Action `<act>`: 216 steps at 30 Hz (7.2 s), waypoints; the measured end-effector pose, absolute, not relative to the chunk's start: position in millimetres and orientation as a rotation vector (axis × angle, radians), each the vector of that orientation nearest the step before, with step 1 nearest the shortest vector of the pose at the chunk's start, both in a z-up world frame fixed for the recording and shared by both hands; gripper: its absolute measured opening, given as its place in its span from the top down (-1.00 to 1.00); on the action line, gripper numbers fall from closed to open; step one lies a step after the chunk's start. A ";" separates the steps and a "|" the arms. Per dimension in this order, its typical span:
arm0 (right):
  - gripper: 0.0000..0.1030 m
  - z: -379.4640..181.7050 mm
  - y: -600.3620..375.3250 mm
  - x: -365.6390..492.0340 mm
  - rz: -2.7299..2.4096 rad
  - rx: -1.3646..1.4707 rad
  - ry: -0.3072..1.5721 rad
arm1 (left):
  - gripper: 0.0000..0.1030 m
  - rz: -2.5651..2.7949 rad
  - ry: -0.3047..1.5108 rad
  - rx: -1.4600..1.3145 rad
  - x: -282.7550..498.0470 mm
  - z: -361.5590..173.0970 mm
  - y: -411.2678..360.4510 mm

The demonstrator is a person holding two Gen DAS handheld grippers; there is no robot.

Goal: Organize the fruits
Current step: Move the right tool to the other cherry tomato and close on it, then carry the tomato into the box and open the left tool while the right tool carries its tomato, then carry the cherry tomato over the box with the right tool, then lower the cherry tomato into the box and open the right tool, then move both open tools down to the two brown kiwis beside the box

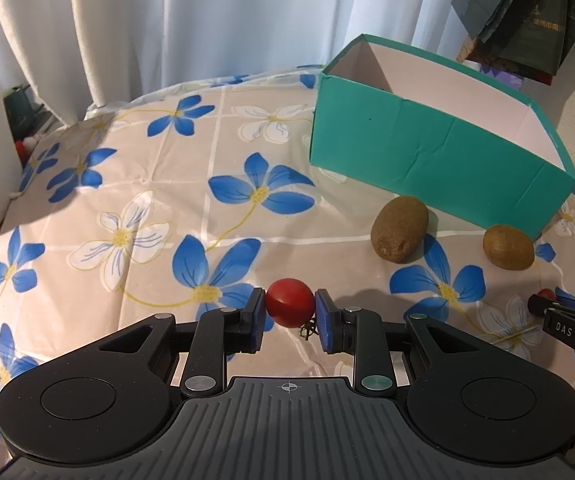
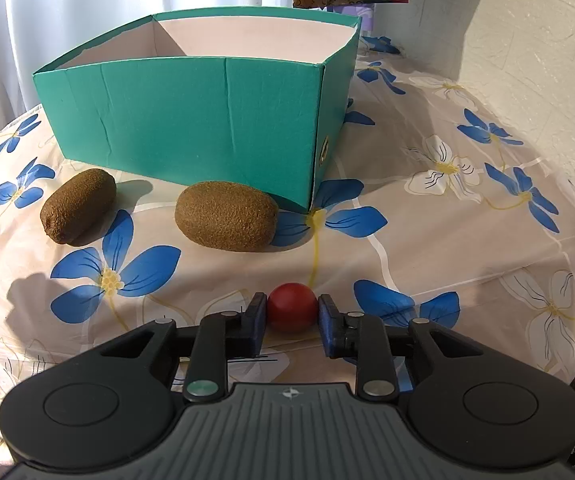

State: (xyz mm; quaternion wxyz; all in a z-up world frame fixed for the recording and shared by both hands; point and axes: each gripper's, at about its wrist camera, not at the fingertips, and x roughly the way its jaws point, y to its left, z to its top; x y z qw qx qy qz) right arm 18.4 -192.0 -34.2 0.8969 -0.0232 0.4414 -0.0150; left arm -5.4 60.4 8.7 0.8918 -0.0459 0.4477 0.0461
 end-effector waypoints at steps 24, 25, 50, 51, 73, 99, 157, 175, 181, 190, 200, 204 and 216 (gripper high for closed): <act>0.49 -9.5 -200.5 -2.6 -0.054 -0.010 0.845 | 0.43 0.009 0.877 -0.020 20.2 56.3 29.1; 0.49 -7.5 -199.9 -3.9 -0.052 -0.009 0.839 | 0.43 -0.003 0.869 -0.024 24.9 61.8 25.7; 0.49 31.2 -195.5 -39.4 -0.012 -0.002 0.728 | 0.42 -0.018 0.691 0.041 96.9 112.9 -21.9; 0.49 32.9 -195.3 -40.0 -0.012 -0.003 0.722 | 0.42 -0.017 0.690 0.045 101.0 110.7 -23.8; 0.49 45.0 -199.5 -42.8 -0.078 0.005 0.658 | 0.43 -0.090 0.730 0.065 161.2 54.7 -36.3; 0.49 50.7 -198.6 -18.4 -0.110 0.007 0.620 | 0.41 -0.074 0.823 0.065 191.6 15.7 -30.5; 0.49 29.9 -181.7 70.0 -0.047 -0.061 0.513 | -0.84 0.090 0.826 -0.024 114.3 59.9 15.1; 0.48 29.8 -179.1 72.2 -0.054 -0.073 0.523 | -0.84 0.087 0.838 -0.031 110.0 60.0 19.2; 0.21 32.3 -176.3 70.3 -0.039 -0.081 0.518 | -0.85 0.090 0.838 -0.031 108.5 60.6 19.3; -0.15 40.1 -178.2 62.9 -0.059 -0.099 0.493 | -0.85 0.084 0.839 -0.029 105.3 60.7 20.1; -0.57 50.6 -177.5 48.4 -0.079 -0.122 0.481 | -0.86 -0.005 0.844 -0.051 99.0 42.8 23.1; -0.72 56.1 -179.5 31.3 -0.083 -0.086 0.483 | -0.85 -0.057 0.833 -0.083 93.7 27.1 28.6; -0.74 42.2 -181.5 -10.1 -0.080 -0.025 0.563 | -0.73 -0.273 0.831 0.010 92.3 -4.1 -3.7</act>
